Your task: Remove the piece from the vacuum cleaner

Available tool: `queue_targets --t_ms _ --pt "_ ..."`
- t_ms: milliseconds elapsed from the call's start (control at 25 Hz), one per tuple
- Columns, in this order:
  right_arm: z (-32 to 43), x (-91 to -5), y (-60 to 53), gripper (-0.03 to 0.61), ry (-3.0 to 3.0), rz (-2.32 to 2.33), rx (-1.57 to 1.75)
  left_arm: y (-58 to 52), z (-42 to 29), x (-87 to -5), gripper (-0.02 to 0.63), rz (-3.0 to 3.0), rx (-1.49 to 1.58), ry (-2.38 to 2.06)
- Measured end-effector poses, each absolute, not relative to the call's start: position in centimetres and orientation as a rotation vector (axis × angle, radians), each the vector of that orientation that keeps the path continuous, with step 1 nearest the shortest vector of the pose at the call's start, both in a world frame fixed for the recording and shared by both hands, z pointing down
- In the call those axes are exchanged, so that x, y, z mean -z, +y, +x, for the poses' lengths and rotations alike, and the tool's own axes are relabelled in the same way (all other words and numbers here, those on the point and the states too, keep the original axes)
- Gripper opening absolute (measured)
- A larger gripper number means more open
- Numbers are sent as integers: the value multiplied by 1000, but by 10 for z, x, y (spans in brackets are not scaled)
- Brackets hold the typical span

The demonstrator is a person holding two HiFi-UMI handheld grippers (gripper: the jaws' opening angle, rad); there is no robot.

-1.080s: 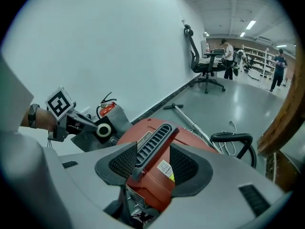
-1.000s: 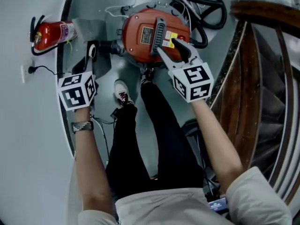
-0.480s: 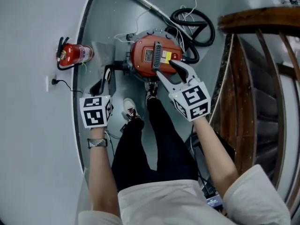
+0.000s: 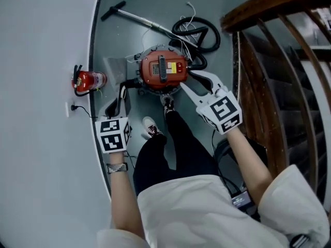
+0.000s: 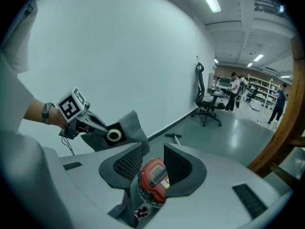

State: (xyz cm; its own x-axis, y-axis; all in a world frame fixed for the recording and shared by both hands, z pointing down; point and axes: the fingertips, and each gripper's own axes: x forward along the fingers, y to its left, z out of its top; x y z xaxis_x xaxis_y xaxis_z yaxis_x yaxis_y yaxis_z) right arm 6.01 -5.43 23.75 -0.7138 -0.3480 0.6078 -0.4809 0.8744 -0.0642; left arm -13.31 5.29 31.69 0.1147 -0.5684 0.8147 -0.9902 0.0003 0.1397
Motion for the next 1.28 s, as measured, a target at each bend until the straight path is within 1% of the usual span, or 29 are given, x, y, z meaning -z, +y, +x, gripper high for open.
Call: queue_targets --t_ms 160,520,880,1280 --pt "69 -180 -53 109 -2484 648 -222 53 -119 -273 31 1741 -749 -1524" --pt "79 -74 -47 51 -2604 684 -142 47 -100 -180 31 1898 -708 -1529" --pt "91 11 -42 48 -2652 767 -55 45 -74 -107 31 2035 -687 -1526" --pt "83 84 -27 48 -2719 804 79 34 -89 -16 31 2178 -671 -1636"
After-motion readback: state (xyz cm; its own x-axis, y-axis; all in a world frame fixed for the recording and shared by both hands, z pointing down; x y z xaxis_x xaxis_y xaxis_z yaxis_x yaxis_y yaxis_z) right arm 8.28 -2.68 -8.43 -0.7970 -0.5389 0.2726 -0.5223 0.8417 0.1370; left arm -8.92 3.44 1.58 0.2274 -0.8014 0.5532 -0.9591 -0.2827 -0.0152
